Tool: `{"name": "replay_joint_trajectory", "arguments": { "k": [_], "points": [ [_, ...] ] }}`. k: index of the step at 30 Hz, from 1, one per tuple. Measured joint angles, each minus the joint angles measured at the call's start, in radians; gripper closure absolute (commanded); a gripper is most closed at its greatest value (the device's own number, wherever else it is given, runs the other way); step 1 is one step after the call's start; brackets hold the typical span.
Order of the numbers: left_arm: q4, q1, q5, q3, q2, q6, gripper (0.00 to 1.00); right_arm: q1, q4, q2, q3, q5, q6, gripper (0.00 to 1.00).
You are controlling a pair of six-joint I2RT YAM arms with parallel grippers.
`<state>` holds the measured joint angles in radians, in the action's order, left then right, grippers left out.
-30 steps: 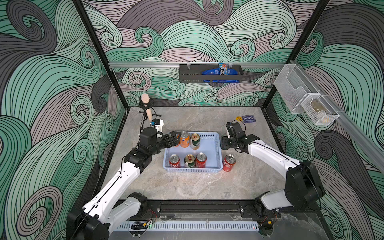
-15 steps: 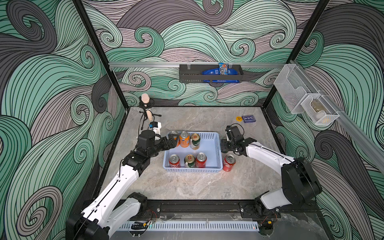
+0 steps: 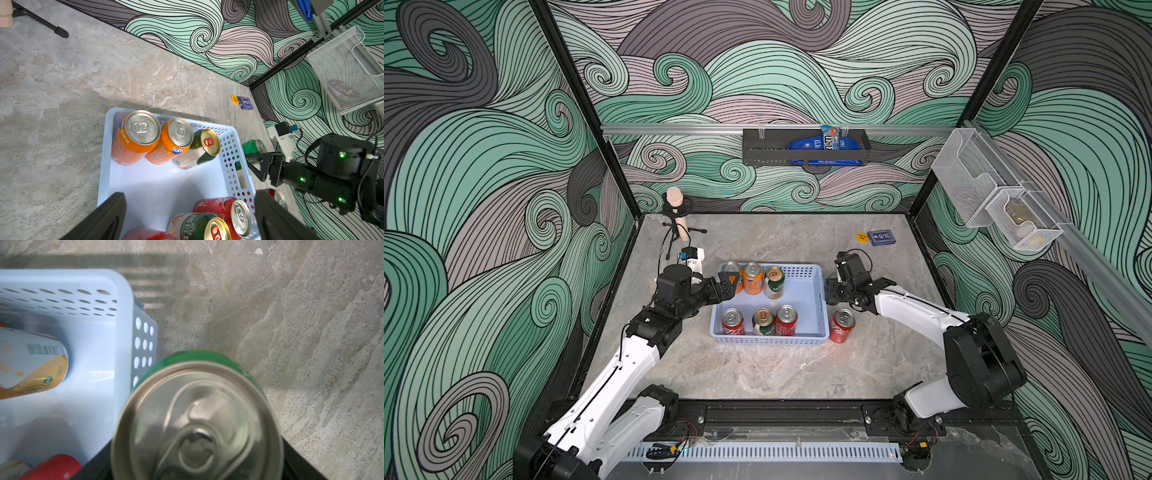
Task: Take out the drinks from the basket
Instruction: Place the drink at the center of the board.
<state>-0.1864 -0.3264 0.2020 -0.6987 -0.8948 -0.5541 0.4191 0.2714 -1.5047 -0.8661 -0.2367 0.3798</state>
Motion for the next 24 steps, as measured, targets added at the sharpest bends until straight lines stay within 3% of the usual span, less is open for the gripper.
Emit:
{"name": "replay_joint_trajectory", "arguments": {
  "k": [10,24],
  "points": [
    [-0.001,0.004,0.0,0.001,0.002,0.008,0.01,-0.004,-0.007,0.0,0.005,-0.005,0.005,0.18],
    [-0.002,0.006,0.0,0.002,0.003,0.009,0.01,-0.01,-0.008,0.055,0.008,-0.024,0.009,0.03]
  ]
}}
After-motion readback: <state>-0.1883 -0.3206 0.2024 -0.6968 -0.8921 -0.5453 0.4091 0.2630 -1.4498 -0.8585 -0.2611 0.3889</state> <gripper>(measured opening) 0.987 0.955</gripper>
